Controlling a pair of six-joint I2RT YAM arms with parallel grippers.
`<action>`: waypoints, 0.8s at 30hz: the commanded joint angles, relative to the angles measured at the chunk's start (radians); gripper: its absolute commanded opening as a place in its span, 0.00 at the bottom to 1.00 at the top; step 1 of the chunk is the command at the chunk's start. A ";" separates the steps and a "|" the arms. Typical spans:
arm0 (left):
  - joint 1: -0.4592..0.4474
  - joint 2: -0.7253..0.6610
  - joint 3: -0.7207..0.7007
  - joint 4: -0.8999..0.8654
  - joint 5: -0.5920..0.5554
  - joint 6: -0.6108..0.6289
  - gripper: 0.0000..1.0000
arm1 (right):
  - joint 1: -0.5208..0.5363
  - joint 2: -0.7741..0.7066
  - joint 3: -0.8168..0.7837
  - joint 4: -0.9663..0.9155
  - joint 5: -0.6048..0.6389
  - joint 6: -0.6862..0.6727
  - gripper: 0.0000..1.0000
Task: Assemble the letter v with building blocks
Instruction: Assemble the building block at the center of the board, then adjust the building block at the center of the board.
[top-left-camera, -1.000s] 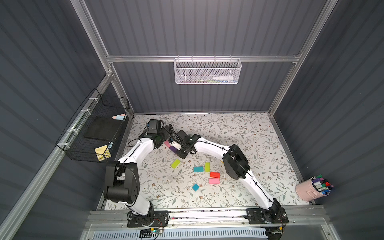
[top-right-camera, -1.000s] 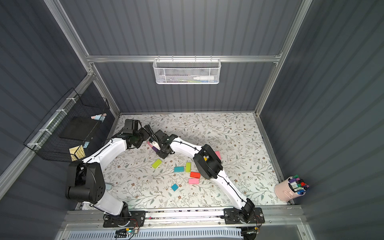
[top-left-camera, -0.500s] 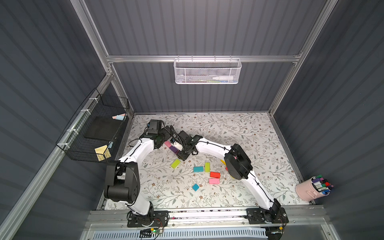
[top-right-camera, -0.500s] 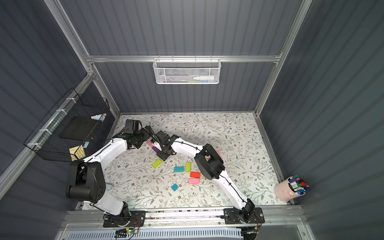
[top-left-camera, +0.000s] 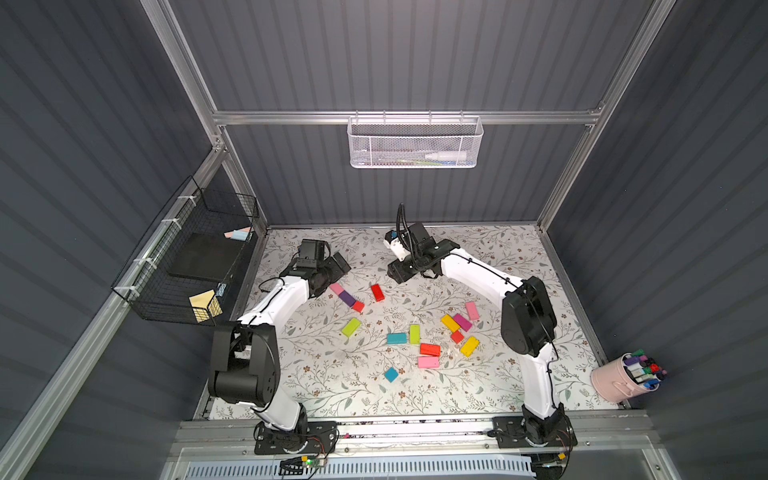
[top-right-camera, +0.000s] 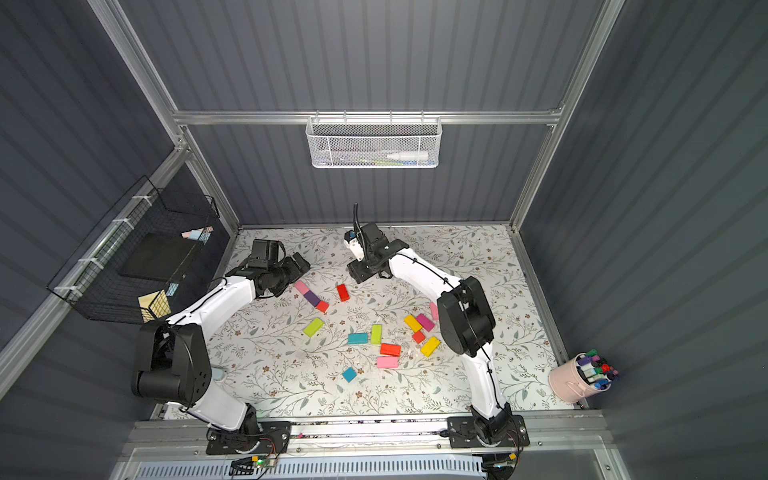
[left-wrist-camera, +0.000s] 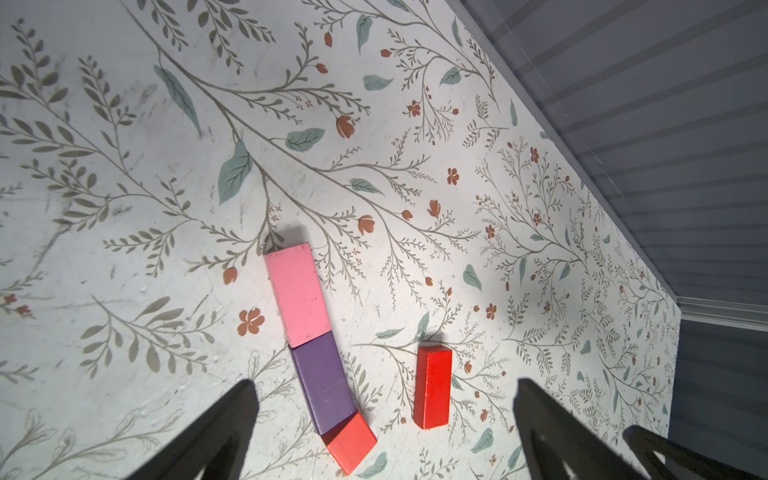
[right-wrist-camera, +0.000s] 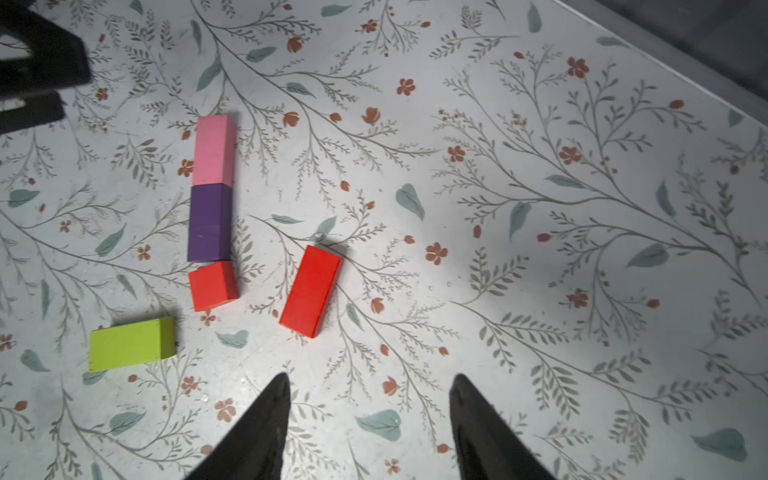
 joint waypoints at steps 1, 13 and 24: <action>-0.005 -0.023 -0.013 0.010 -0.042 0.033 0.98 | 0.025 0.046 -0.018 -0.068 0.003 -0.024 0.61; -0.005 0.017 -0.041 0.022 -0.084 0.071 0.96 | 0.048 0.132 0.006 -0.051 -0.057 -0.005 0.61; -0.005 0.086 -0.057 0.040 -0.106 0.091 0.93 | 0.061 0.199 0.109 -0.089 -0.116 0.031 0.59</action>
